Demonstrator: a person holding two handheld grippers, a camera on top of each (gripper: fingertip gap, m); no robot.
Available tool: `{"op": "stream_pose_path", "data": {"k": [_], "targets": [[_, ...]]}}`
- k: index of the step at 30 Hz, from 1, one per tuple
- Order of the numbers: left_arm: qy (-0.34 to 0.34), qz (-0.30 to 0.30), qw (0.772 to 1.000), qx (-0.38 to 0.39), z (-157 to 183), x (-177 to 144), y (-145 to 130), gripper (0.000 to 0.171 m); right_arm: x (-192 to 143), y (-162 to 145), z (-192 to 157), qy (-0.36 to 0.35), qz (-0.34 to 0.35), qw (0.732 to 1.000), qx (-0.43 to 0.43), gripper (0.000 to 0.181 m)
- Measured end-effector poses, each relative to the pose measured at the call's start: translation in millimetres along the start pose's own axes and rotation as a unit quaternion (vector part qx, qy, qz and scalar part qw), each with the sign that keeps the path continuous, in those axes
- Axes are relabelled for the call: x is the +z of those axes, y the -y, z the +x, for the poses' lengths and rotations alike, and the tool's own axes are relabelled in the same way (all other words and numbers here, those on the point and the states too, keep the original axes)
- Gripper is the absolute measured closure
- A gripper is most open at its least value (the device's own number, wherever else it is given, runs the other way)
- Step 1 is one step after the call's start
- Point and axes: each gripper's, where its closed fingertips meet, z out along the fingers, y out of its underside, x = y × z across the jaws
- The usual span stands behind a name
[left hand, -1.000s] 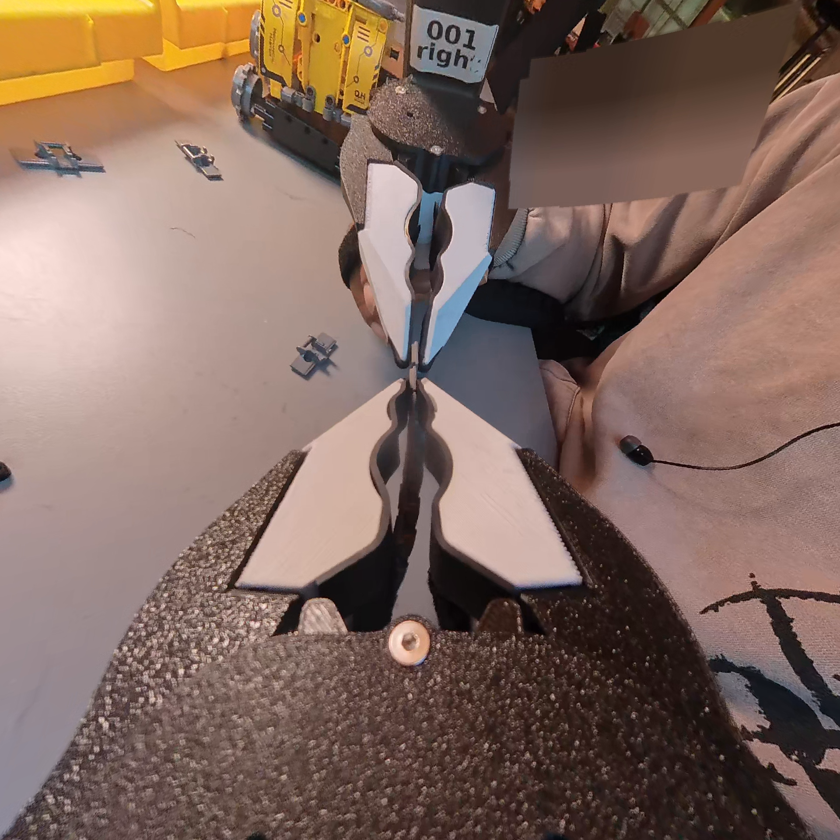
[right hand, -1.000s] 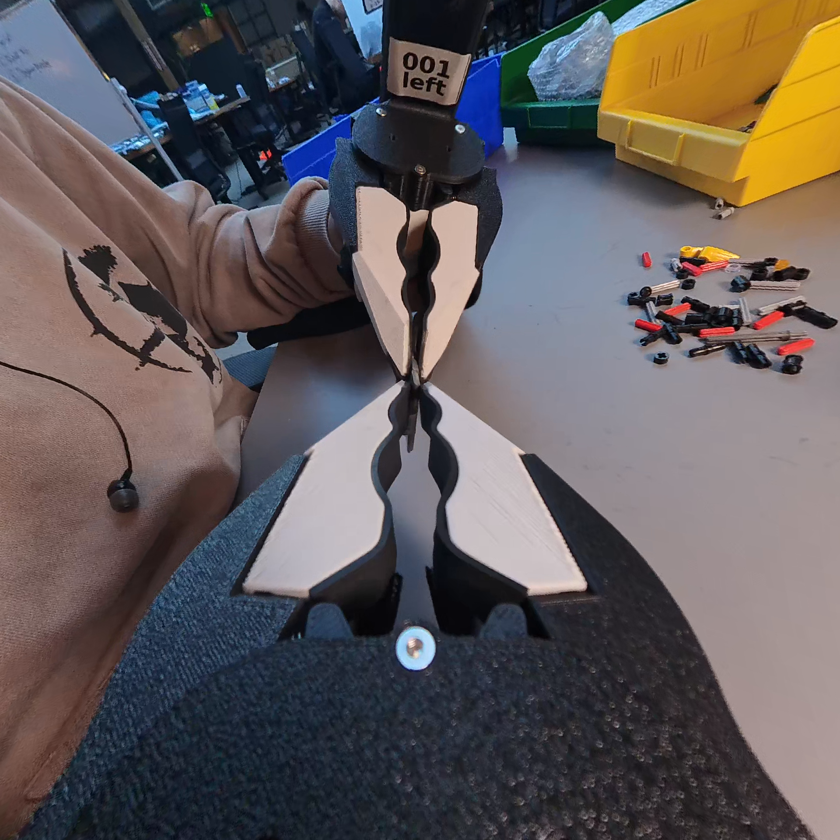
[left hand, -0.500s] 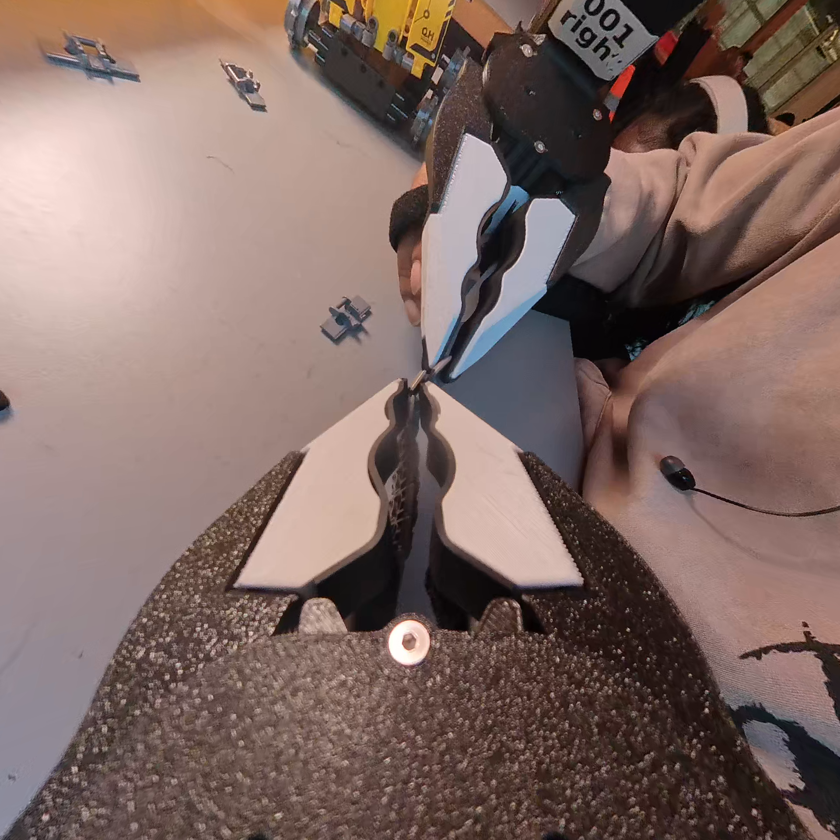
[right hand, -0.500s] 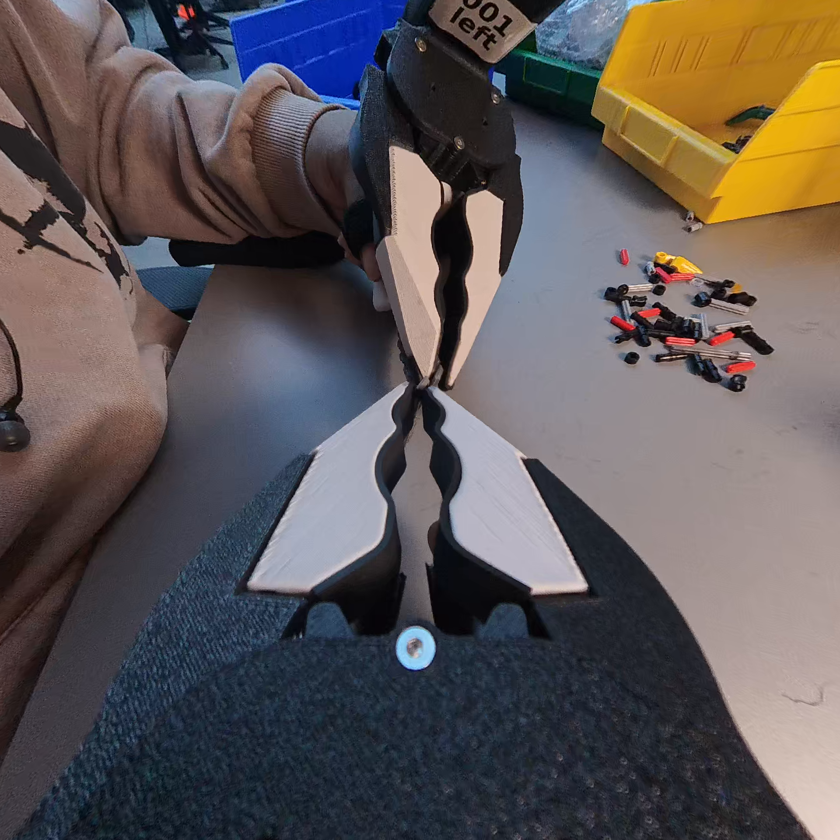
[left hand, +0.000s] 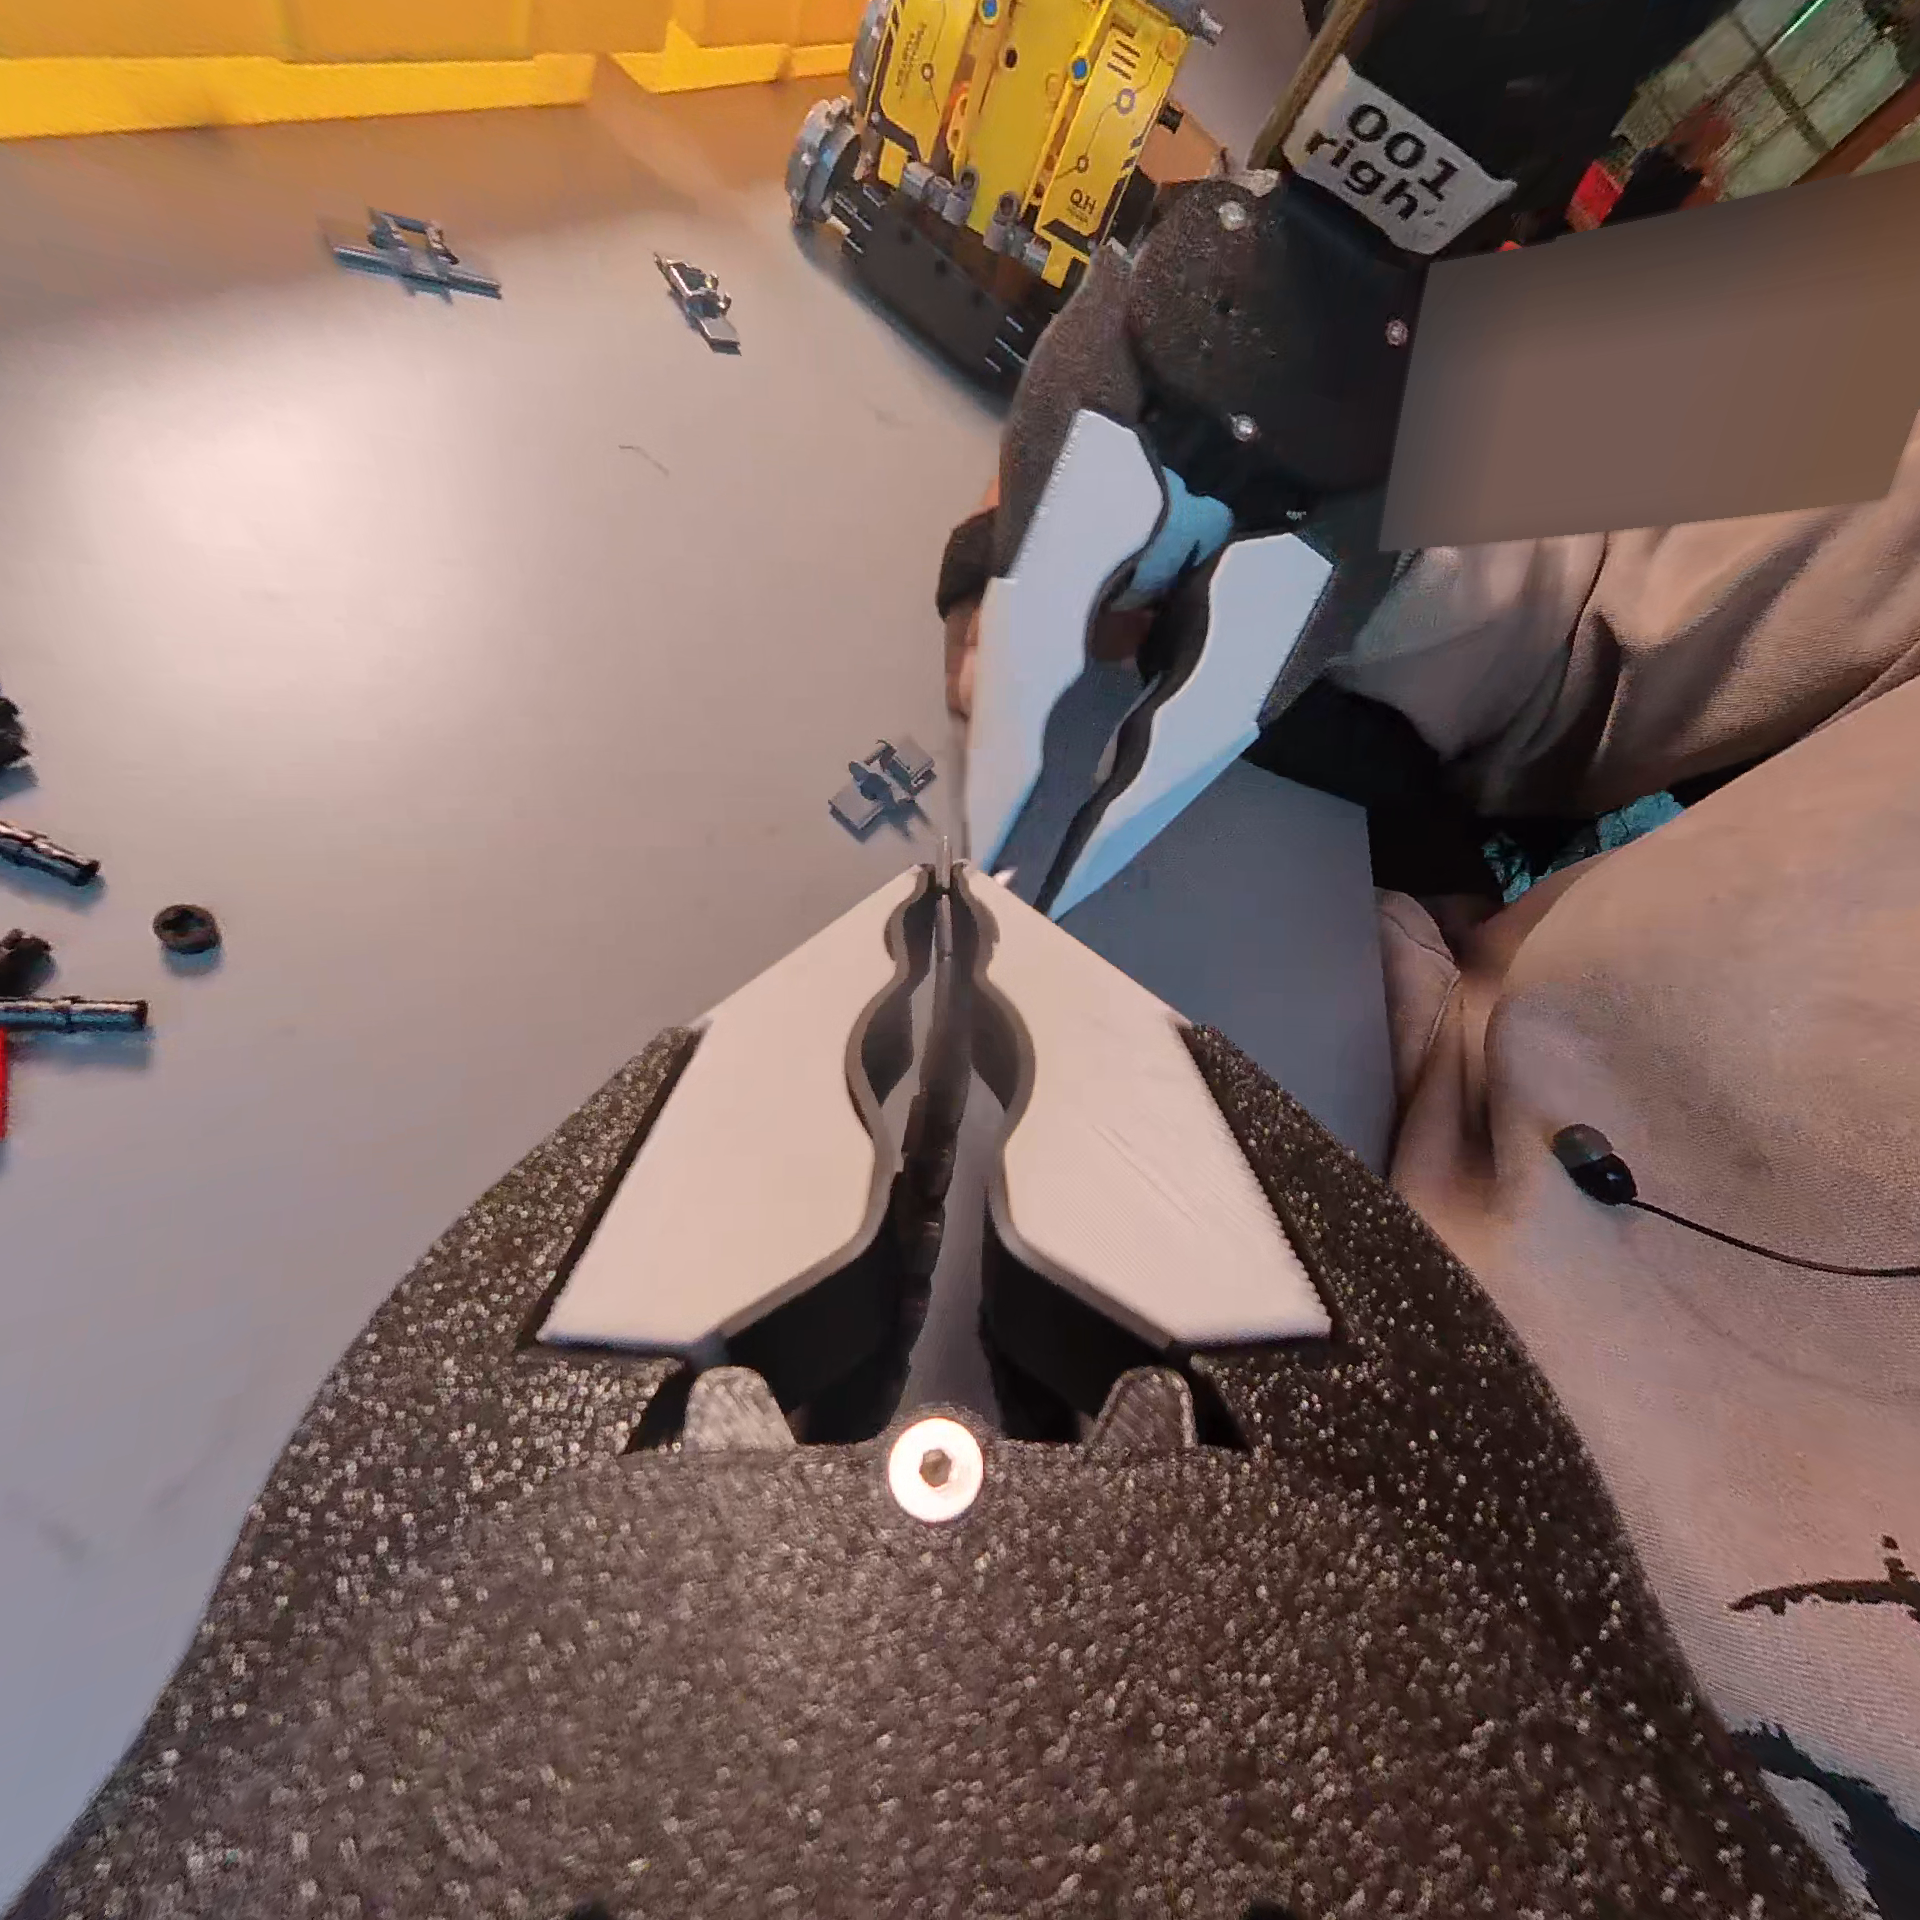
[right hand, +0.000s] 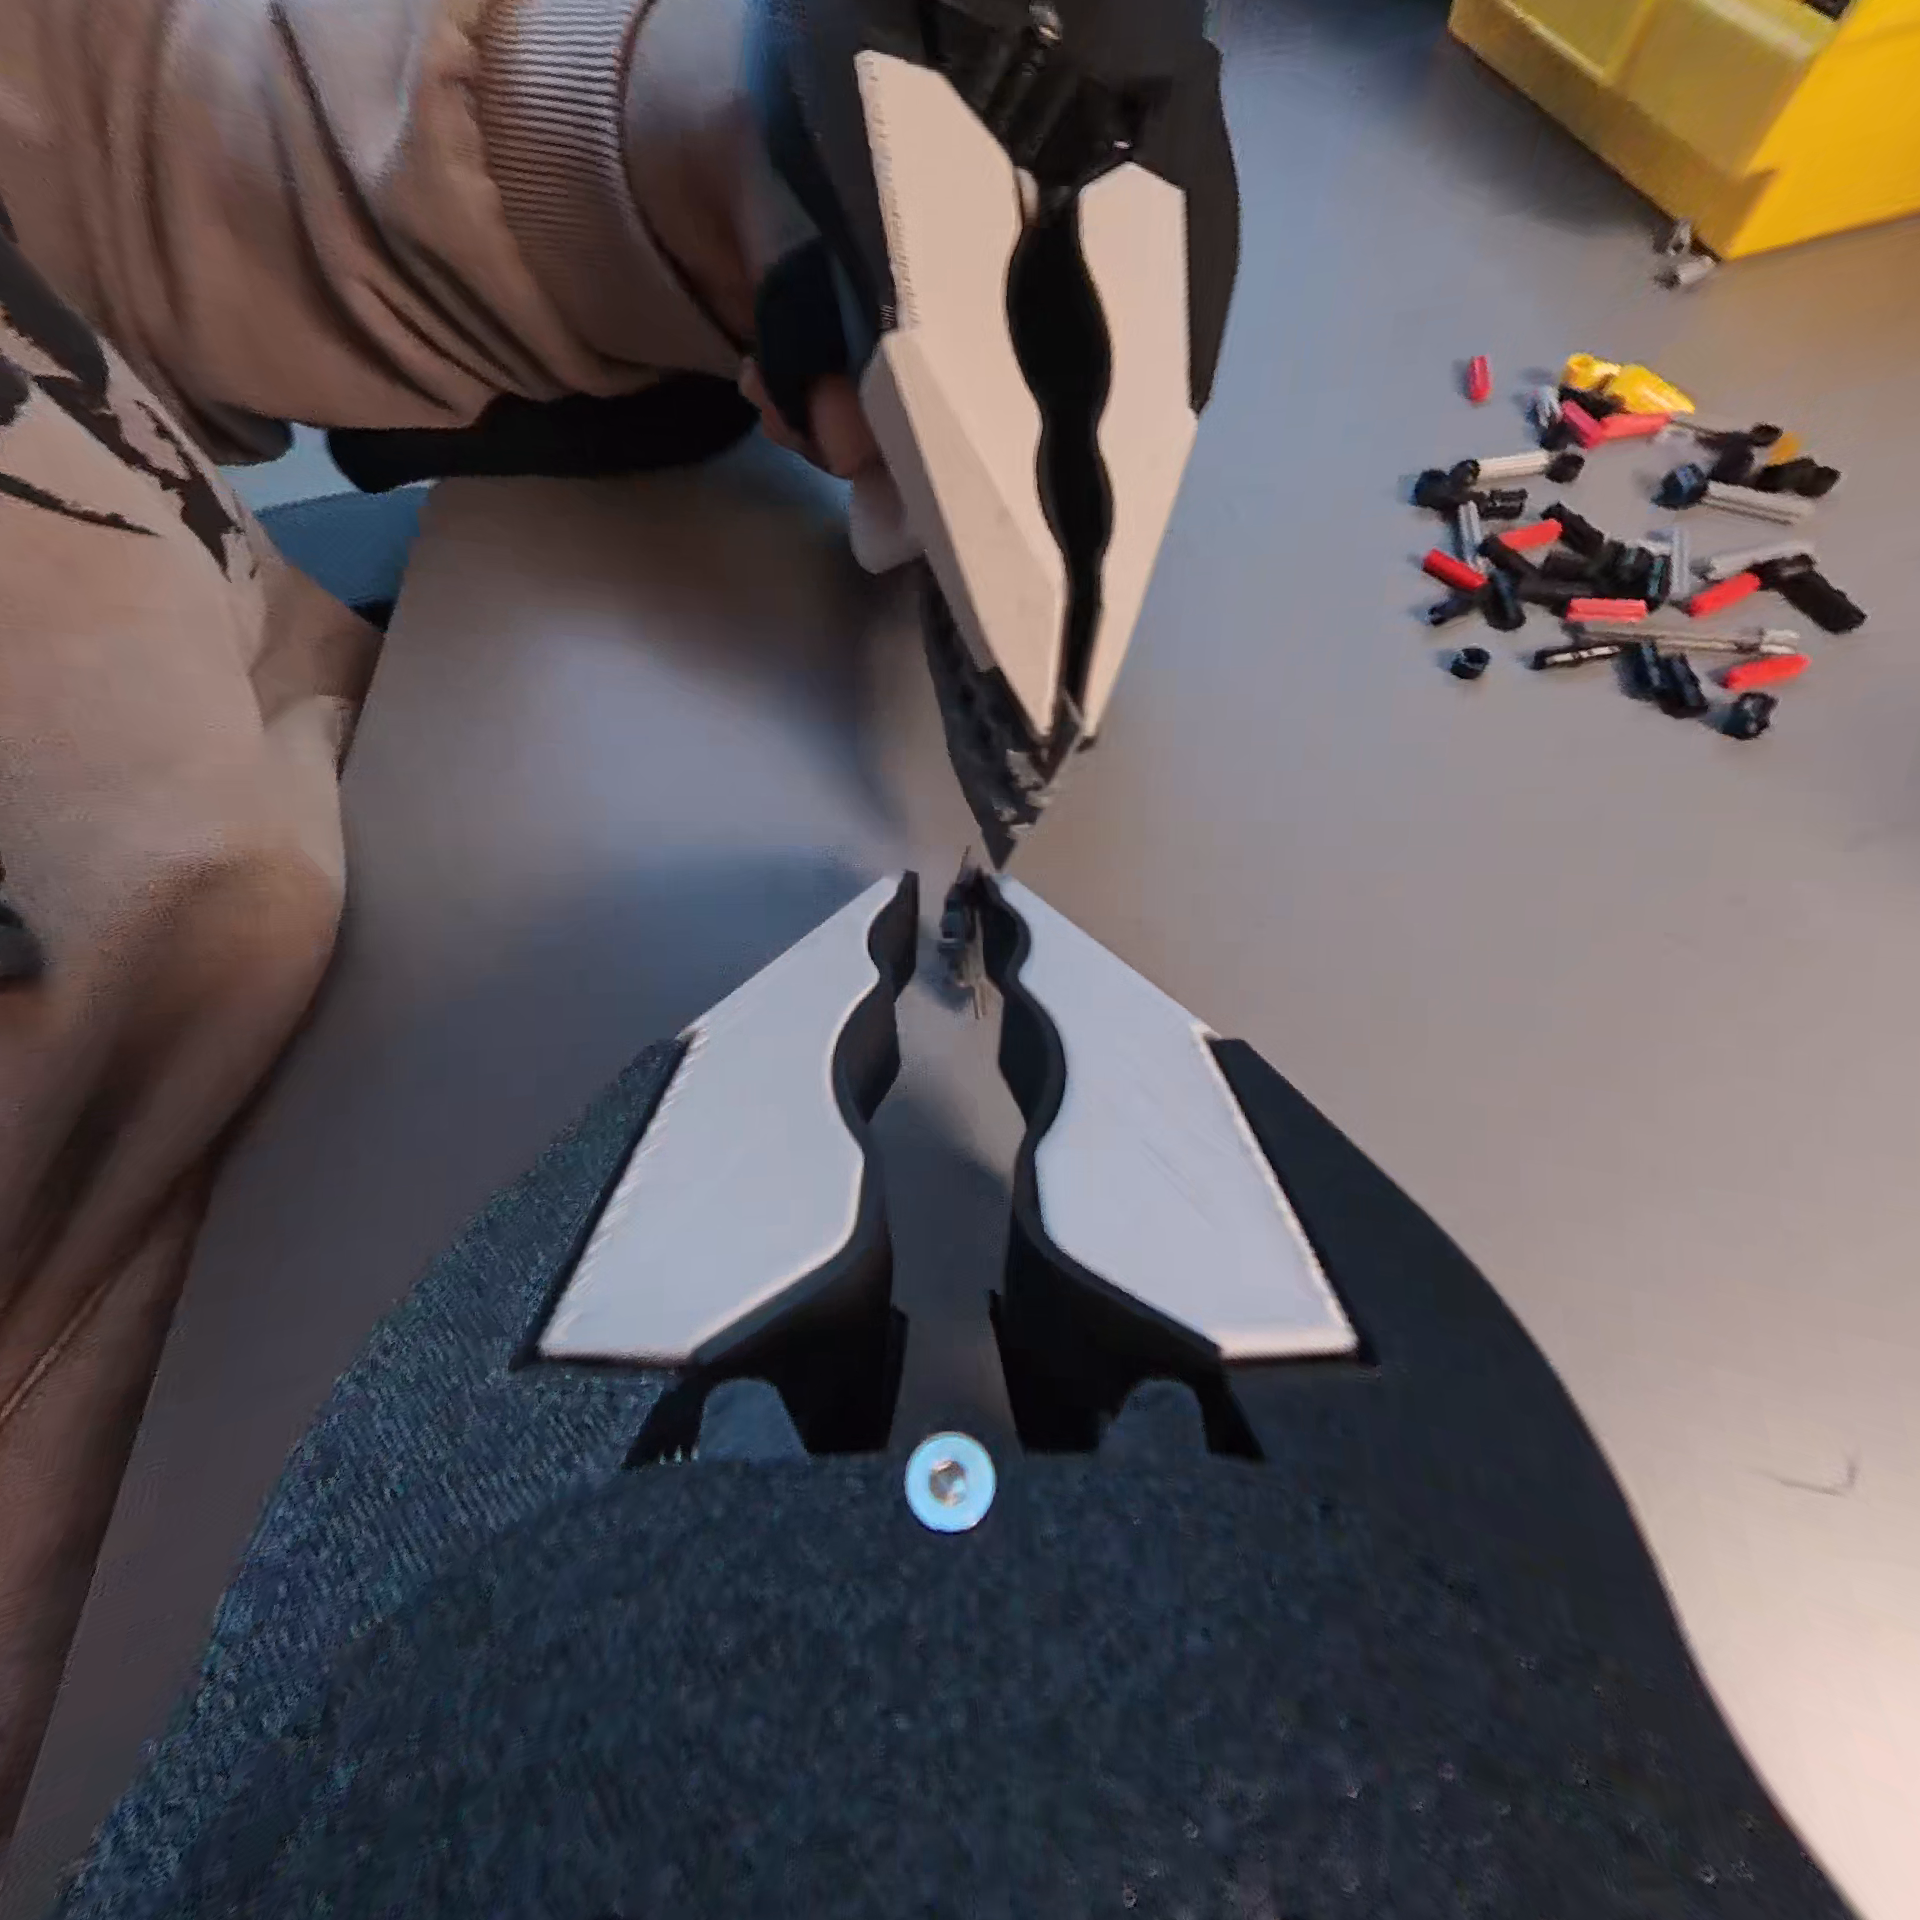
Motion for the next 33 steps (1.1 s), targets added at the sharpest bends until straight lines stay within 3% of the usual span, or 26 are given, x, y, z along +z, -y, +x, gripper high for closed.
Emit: {"op": "stream_pose_path", "data": {"k": [3,6,11,16,28,33], "targets": [[-0.02,0.009,1.0,0.0,7.1,-1.5,0.7,0.169,0.6,-0.5,7.5,-0.017,0.004,1.0,0.019,0.153],[-0.041,0.018,0.999,0.007,15.9,-2.6,4.3,0.169,-2.7,19.2,2.2,0.003,0.057,0.998,0.039,0.15],[-0.06,0.022,0.998,0.015,23.6,-3.0,5.7,0.169,-3.9,29.6,-2.6,0.023,0.09,0.994,0.058,0.174],[-0.089,0.038,0.995,0.01,29.5,-14.3,11.7,0.161,-6.6,30.1,-7.8,0.04,0.094,0.993,0.055,0.174],[-0.067,0.011,0.997,0.037,27.2,-12.5,3.0,0.169,-11.8,39.2,-7.7,0.049,0.126,0.989,0.068,0.17],[-0.068,0.003,0.997,0.041,28.5,-9.5,-0.1,0.169,-11.2,38.5,-5.3,0.045,0.125,0.988,0.074,0.179]]}}
